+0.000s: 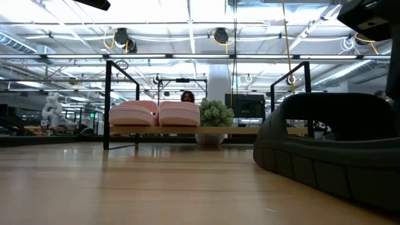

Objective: Pick and place slides into the shelf
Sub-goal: Put the left black slipper on the shelf

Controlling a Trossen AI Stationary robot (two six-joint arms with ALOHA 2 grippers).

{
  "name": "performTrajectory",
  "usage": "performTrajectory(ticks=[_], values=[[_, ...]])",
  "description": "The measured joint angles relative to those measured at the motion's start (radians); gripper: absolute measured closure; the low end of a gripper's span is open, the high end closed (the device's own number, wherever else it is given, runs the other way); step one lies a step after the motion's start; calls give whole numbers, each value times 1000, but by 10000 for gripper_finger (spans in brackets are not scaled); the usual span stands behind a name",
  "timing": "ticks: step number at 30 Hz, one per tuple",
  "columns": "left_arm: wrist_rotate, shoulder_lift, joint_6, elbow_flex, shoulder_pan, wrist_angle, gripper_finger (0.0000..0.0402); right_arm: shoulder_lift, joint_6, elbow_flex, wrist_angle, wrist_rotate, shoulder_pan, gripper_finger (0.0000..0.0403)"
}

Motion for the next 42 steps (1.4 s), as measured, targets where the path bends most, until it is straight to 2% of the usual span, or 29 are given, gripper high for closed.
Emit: performTrajectory(ticks=[12,14,17,20,24,31,37,42], values=[[0,0,0,0,0,0,300,-47,-20,0,11,24,-3,383],[0,0,0,0,0,0,300,-68,-29,0,13,60,-3,383],[0,0,0,0,0,0,300,-106,-88,0,15,126,-9,383],[0,0,-1,0,0,0,300,-145,-154,0,21,121,-32,383],[1,0,-1,0,0,1,300,-188,-244,0,38,28,-79,383],[1,0,-1,0,0,1,300,-251,-314,-11,39,-229,-226,383],[10,0,-1,0,-1,0,300,-273,-346,-65,47,-425,-349,383],[27,0,-1,0,-1,-3,300,-274,-371,-129,141,-543,-410,382]])
